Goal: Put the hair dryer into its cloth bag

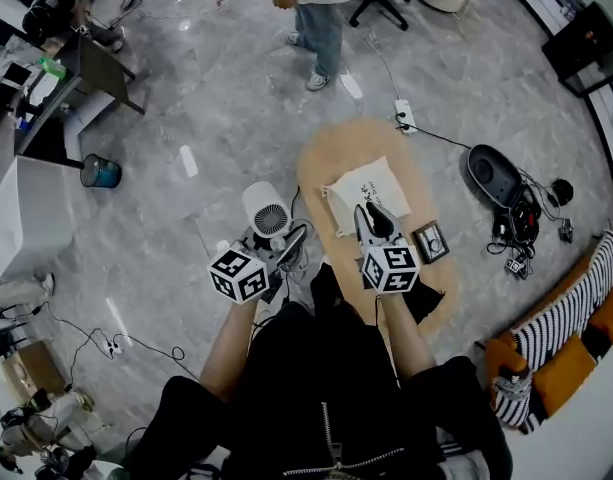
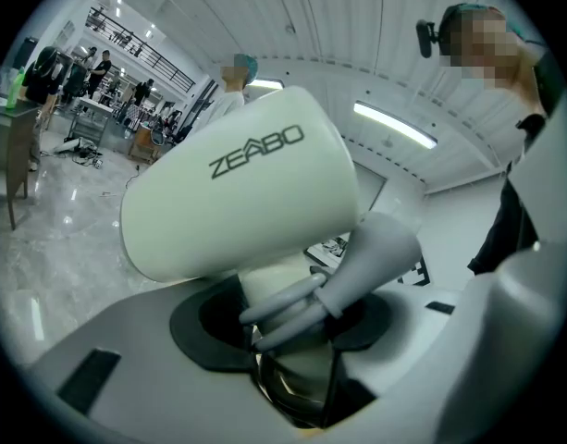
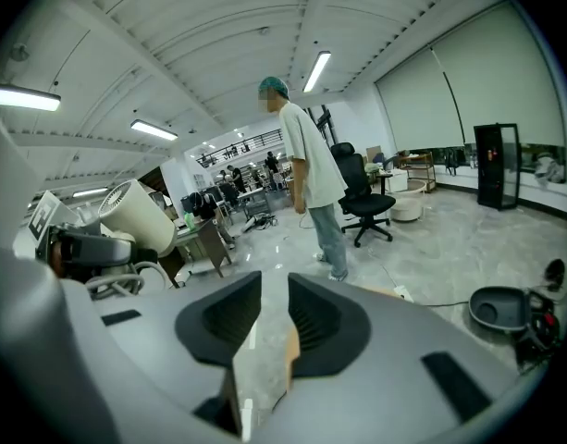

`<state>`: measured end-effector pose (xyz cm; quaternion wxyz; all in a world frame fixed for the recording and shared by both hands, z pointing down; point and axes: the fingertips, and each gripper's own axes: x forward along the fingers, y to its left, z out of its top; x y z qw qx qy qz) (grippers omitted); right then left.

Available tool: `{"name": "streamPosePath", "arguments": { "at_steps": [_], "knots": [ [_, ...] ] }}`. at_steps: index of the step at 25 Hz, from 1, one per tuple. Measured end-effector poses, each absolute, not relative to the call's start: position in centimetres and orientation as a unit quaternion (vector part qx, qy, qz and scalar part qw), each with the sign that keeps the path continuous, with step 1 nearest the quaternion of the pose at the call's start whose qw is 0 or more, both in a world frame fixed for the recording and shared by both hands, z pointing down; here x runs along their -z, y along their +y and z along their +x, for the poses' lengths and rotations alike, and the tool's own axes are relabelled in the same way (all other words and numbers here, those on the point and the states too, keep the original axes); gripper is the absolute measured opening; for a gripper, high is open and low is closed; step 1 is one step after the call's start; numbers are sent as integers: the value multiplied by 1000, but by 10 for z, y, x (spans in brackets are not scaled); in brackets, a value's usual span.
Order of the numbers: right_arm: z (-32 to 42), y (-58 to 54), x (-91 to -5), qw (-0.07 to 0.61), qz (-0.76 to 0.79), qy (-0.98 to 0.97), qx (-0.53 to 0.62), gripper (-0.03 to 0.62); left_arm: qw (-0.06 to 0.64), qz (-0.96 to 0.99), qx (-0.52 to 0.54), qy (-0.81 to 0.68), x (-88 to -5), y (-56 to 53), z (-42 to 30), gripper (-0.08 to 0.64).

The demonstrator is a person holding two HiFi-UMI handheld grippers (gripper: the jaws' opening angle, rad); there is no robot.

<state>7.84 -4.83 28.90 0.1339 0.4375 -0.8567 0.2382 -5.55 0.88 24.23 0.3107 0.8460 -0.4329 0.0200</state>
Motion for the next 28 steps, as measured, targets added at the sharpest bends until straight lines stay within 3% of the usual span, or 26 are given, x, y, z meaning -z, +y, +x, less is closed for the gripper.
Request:
{"name": "streamPosePath", "arguments": {
  "at_steps": [14, 20, 28],
  "knots": [
    [78, -69, -330, 173, 424, -850, -260, 104, 327, 845, -35, -421, -277, -16, -61, 200],
    [62, -77, -369, 205, 415, -845, -268, 147, 337, 847, -57, -406, -323, -29, -72, 199],
    [79, -76, -453, 256, 420, -817, -301, 152, 349, 862, -81, -360, -401, -37, -62, 199]
  ]
}}
